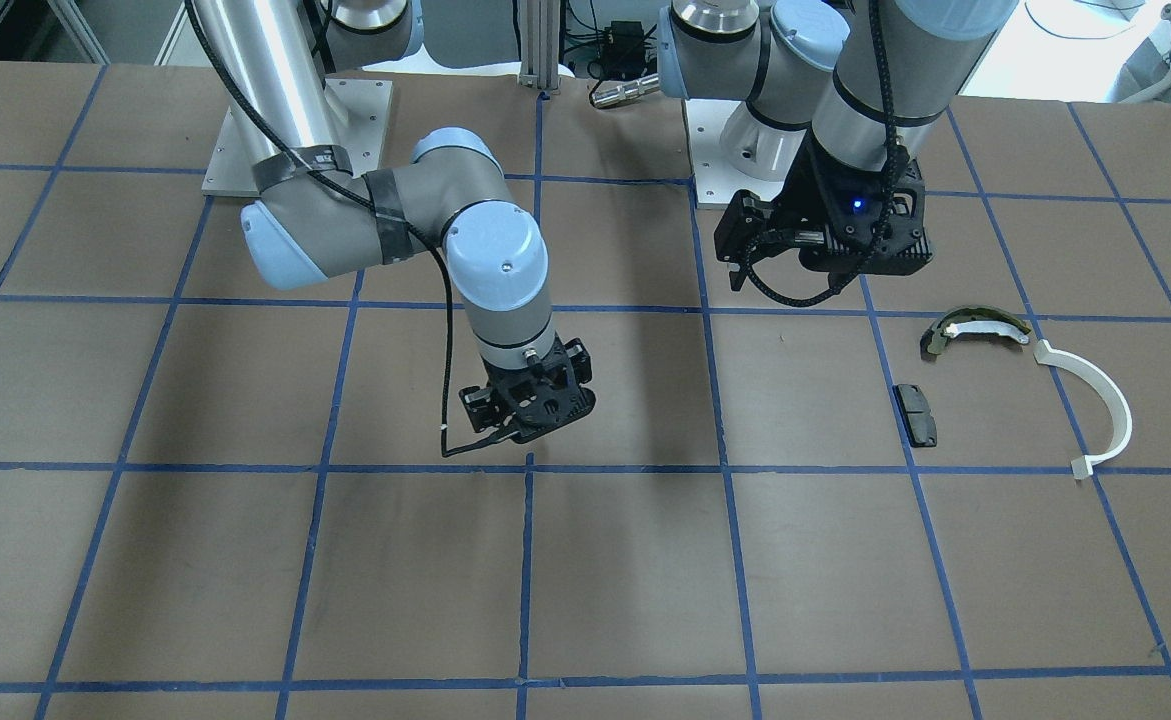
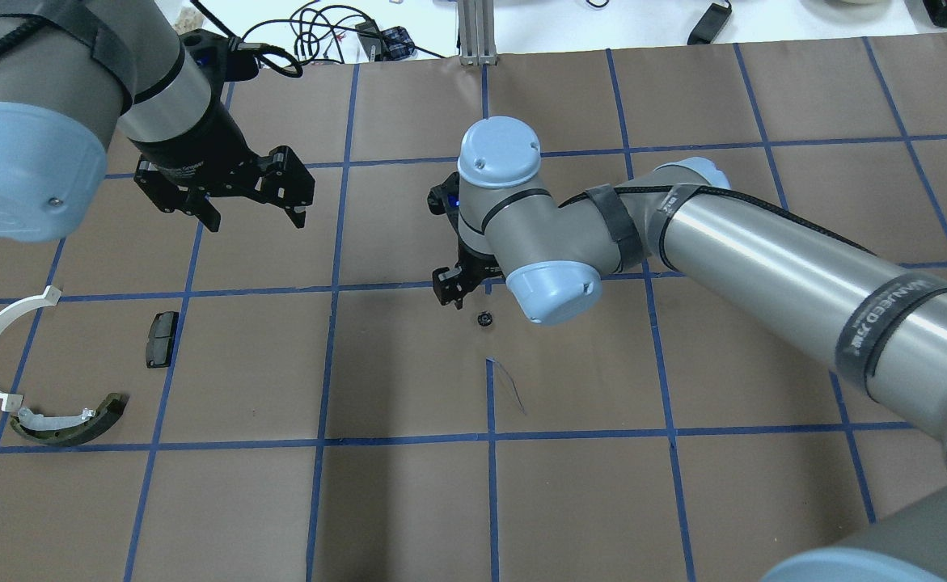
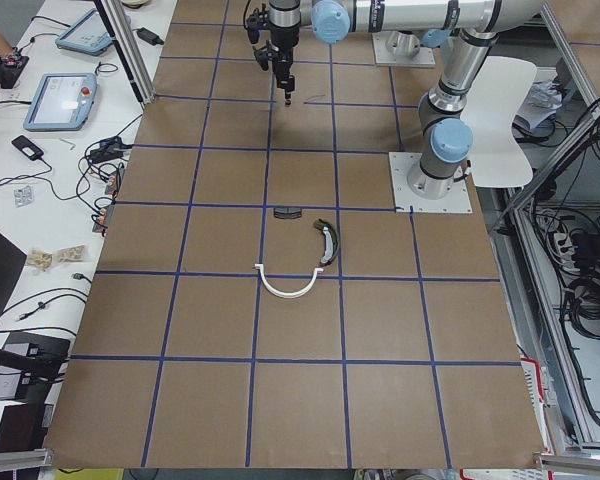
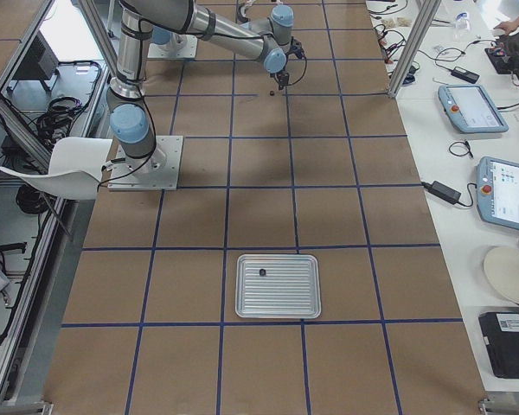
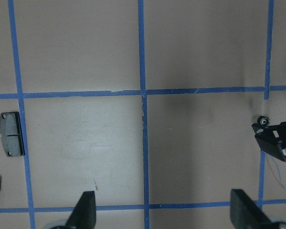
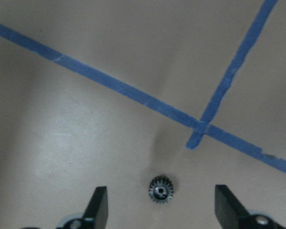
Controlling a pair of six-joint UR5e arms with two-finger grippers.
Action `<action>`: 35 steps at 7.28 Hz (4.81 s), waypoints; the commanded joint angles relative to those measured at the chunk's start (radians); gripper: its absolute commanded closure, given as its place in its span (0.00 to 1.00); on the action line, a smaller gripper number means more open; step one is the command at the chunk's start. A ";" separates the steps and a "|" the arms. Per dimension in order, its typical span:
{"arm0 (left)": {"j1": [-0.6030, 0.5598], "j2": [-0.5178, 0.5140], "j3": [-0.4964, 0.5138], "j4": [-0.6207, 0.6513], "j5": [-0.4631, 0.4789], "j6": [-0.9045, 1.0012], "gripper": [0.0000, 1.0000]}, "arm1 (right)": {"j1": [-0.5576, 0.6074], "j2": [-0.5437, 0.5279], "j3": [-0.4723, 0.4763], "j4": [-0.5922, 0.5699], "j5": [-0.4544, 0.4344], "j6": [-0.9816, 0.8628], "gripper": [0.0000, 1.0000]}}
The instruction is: Place bearing gear from tray to pile
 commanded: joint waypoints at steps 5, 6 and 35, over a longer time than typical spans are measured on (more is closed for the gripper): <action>-0.266 -0.288 -0.002 0.313 0.006 -0.415 0.00 | -0.588 -0.265 0.004 0.364 -0.001 -0.094 0.00; -0.301 -0.347 0.001 0.358 0.007 -0.458 0.00 | -0.691 -0.265 0.005 0.373 -0.004 -0.188 0.00; 0.238 -0.328 -0.108 0.296 0.105 0.277 1.00 | -1.295 0.114 -0.157 0.232 -0.286 -0.873 1.00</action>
